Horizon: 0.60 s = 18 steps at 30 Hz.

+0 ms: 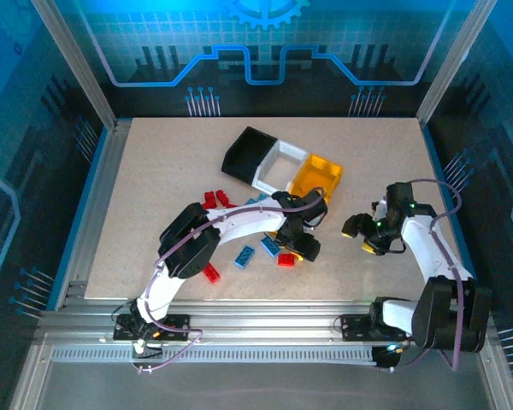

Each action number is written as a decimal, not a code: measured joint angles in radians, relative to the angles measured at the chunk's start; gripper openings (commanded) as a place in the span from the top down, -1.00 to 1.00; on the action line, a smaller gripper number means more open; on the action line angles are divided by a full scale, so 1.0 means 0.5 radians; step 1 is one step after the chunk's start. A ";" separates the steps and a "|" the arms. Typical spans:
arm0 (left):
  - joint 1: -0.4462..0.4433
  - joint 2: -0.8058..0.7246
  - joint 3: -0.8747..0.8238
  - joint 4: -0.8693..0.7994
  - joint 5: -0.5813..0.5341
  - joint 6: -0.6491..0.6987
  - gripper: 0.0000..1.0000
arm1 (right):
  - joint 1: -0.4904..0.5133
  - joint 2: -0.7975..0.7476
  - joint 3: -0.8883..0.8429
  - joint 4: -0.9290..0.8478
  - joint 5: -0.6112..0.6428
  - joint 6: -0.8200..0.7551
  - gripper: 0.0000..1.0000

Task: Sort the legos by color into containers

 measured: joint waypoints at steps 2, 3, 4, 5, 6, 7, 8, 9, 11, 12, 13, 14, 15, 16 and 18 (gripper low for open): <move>0.000 0.018 0.000 -0.002 -0.018 -0.008 -0.46 | 0.000 -0.024 -0.011 0.000 -0.001 0.000 -0.43; 0.000 0.032 0.000 -0.006 -0.028 -0.009 -0.46 | 0.000 -0.036 -0.015 -0.001 -0.002 0.001 -0.43; 0.000 0.045 0.003 -0.009 -0.044 -0.011 -0.45 | 0.000 -0.044 -0.018 -0.001 -0.006 0.001 -0.43; 0.000 0.048 0.008 -0.007 -0.054 -0.013 -0.45 | 0.000 -0.050 -0.020 -0.001 -0.008 0.002 -0.42; 0.000 0.050 0.008 -0.007 -0.063 -0.014 -0.44 | 0.000 -0.053 -0.021 -0.002 -0.013 0.002 -0.43; 0.000 0.054 0.008 -0.014 -0.071 -0.014 -0.44 | 0.000 -0.053 -0.021 -0.002 -0.014 0.001 -0.42; 0.000 0.063 0.008 -0.021 -0.082 -0.015 -0.42 | 0.000 -0.053 -0.021 -0.002 -0.014 0.001 -0.42; 0.000 0.080 0.008 -0.023 -0.092 -0.020 -0.40 | 0.000 -0.055 -0.021 -0.002 -0.014 0.001 -0.42; 0.001 0.098 0.024 -0.040 -0.114 -0.027 -0.36 | 0.000 -0.063 -0.021 -0.007 -0.014 0.001 -0.42; 0.000 0.100 0.037 -0.048 -0.115 -0.028 -0.35 | 0.000 -0.072 -0.021 -0.007 -0.014 0.001 -0.42; 0.000 0.105 0.053 -0.055 -0.121 -0.028 -0.33 | 0.000 -0.085 -0.021 -0.007 -0.015 0.001 -0.42; 0.000 0.112 0.066 -0.061 -0.121 -0.028 -0.32 | 0.000 -0.099 -0.023 -0.006 -0.015 0.002 -0.41; 0.000 0.121 0.077 -0.066 -0.121 -0.027 -0.30 | 0.000 -0.117 -0.026 -0.007 -0.015 0.002 -0.41; 0.000 0.125 0.082 -0.070 -0.122 -0.027 -0.28 | 0.000 -0.132 -0.031 -0.006 -0.018 0.002 -0.41; 0.000 0.134 0.085 -0.076 -0.131 -0.027 -0.24 | 0.000 -0.160 -0.045 -0.008 -0.023 0.003 -0.40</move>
